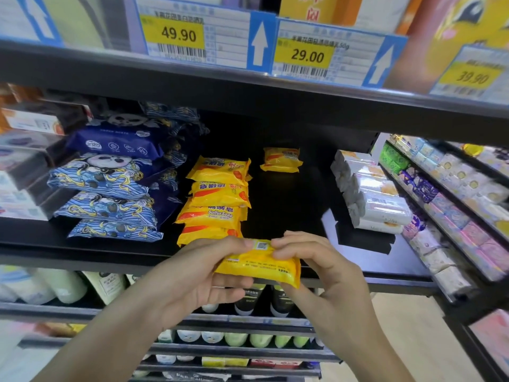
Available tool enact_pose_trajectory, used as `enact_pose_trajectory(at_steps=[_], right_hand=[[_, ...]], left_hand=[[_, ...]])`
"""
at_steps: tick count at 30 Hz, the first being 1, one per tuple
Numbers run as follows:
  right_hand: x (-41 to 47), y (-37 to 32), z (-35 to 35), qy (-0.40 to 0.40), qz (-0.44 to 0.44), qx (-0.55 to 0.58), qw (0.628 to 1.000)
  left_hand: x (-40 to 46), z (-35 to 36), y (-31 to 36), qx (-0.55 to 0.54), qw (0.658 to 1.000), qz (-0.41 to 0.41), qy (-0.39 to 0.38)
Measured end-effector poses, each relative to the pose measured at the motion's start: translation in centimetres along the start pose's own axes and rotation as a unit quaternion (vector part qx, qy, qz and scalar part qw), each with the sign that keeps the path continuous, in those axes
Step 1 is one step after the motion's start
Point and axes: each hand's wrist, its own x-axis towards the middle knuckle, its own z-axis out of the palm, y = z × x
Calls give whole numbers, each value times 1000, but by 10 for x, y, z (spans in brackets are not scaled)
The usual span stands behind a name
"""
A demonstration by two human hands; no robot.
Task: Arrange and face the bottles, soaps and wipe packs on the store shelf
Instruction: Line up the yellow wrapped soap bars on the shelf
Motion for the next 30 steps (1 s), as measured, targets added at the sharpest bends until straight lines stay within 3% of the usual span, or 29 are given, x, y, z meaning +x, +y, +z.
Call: enact_pose_trajectory(at_steps=[14,22,30], right_hand=[[-4,-1,-3,-23,23,-16,999],[-2,-5,-8,50,167,86,981],[9,-15,-1,-8,247,148,958]], left_hand=[[7,-11,-9,54,995,77,-21],[-1,-3,-8,102,977,186,25],[-9,-2,-14,117,965,236,-10]])
